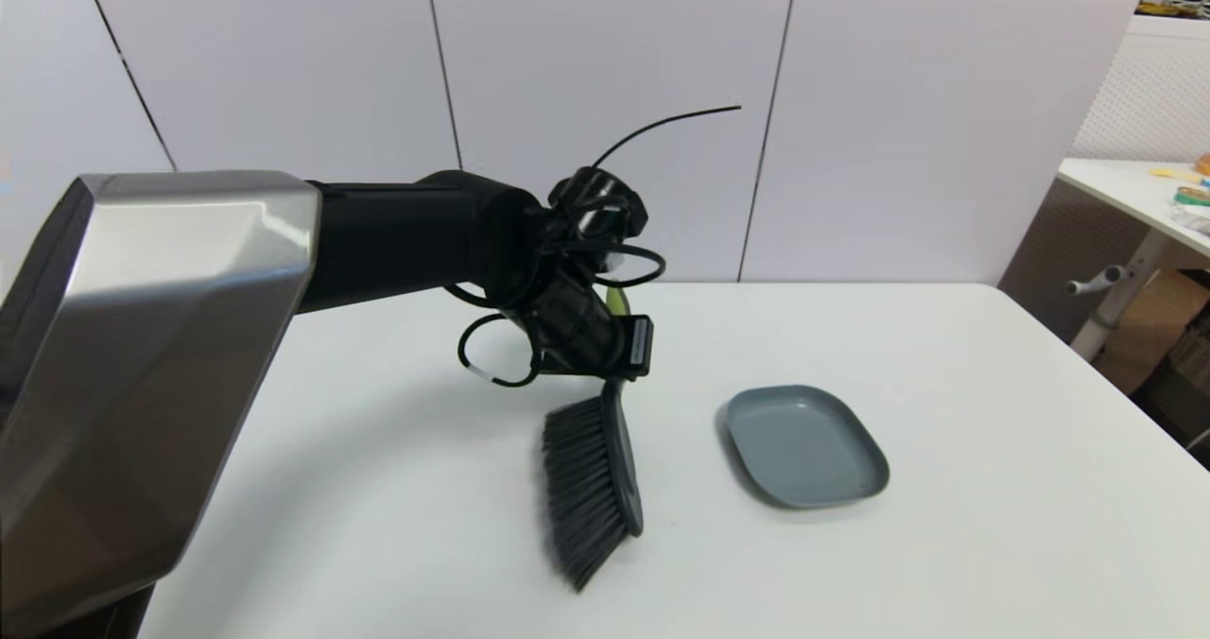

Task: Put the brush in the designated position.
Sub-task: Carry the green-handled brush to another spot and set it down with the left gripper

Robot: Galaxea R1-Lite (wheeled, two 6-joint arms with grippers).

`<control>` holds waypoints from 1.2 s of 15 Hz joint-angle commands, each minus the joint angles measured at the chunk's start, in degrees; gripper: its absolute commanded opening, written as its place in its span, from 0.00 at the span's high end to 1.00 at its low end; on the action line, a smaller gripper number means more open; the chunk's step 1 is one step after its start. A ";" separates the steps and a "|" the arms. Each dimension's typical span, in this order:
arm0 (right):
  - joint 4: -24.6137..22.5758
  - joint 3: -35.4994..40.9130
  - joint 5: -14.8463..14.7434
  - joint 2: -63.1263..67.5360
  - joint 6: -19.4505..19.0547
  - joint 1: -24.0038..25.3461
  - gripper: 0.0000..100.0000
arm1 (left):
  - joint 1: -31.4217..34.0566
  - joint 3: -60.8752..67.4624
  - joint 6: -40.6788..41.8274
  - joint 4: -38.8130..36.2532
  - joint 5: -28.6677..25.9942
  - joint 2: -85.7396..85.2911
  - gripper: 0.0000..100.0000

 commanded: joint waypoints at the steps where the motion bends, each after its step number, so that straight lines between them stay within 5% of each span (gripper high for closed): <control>1: 0.02 0.09 0.04 -0.10 -0.04 0.00 0.00 | 0.09 -0.01 -0.24 -0.83 0.01 1.07 1.00; 18: 0.02 0.09 0.04 0.07 -0.04 0.00 0.00 | 0.17 -0.01 -0.15 -0.92 0.10 3.80 1.00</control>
